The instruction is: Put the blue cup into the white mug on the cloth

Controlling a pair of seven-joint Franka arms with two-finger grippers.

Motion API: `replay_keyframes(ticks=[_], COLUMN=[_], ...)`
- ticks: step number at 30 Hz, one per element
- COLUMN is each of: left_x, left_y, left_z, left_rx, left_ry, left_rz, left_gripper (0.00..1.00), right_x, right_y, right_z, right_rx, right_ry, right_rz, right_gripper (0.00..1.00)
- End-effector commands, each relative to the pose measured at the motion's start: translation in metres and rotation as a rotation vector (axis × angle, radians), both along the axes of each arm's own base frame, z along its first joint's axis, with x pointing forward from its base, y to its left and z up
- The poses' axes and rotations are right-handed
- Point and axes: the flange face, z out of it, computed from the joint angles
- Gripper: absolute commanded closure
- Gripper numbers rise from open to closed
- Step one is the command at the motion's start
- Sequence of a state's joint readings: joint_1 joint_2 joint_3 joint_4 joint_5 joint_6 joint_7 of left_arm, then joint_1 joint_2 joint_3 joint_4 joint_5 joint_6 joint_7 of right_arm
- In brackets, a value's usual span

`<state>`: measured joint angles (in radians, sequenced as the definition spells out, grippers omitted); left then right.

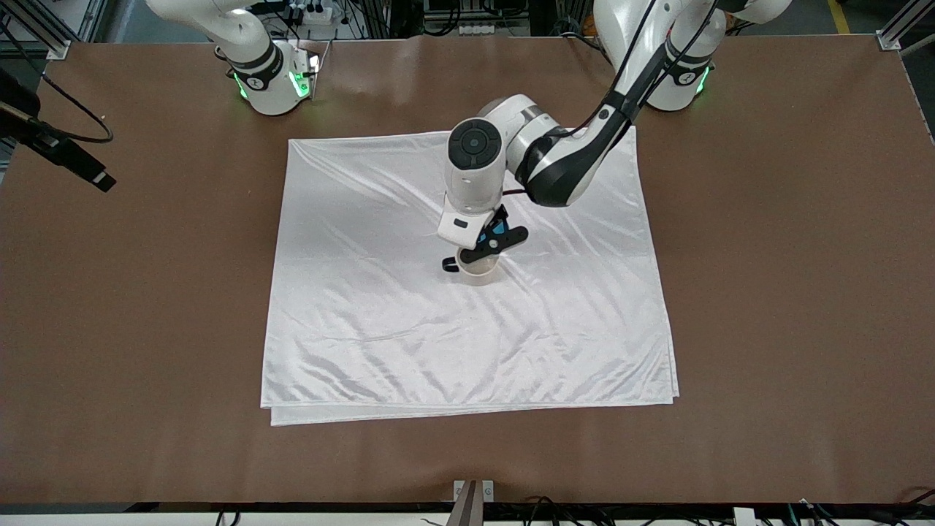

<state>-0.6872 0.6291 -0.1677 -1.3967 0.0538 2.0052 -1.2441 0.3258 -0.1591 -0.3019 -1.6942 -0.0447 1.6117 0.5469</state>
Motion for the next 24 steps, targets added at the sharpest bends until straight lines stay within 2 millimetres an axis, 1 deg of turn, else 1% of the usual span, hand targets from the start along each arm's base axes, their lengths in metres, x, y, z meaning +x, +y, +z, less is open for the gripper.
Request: replay_keyframes(ticks=[1, 7, 11, 14, 17, 20, 24], left_x=[0.008, 0.010, 0.009, 0.008, 0.008, 0.006, 0.004], left_y=[-0.007, -0.010, -0.012, -0.014, -0.015, -0.016, -0.019], left_z=[0.004, 0.004, 0.005, 0.004, 0.003, 0.001, -0.006], left_rx=[-0.015, -0.025, -0.029, -0.033, -0.036, -0.034, -0.027], left_ry=[-0.012, -0.019, -0.022, -0.026, -0.029, -0.027, -0.022], left_rz=[0.028, 0.029, 0.027, 0.025, 0.025, 0.022, 0.016], left_gripper=[1.00, 1.00, 1.00, 1.00, 1.00, 1.00, 1.00], right_x=[-0.012, -0.010, -0.006, -0.007, -0.003, 0.002, 0.004], right_y=[-0.024, -0.040, -0.041, -0.041, -0.041, -0.041, -0.046], right_z=[-0.003, -0.007, -0.012, -0.010, -0.009, -0.015, -0.017], right_rx=[-0.017, -0.028, -0.033, -0.034, -0.040, -0.045, -0.050], right_ry=[0.004, 0.008, 0.017, 0.013, 0.010, 0.020, 0.013], right_rz=[0.095, 0.178, 0.202, 0.204, 0.204, 0.212, 0.229], right_gripper=[0.00, 0.00, 0.00, 0.00, 0.00, 0.00, 0.00])
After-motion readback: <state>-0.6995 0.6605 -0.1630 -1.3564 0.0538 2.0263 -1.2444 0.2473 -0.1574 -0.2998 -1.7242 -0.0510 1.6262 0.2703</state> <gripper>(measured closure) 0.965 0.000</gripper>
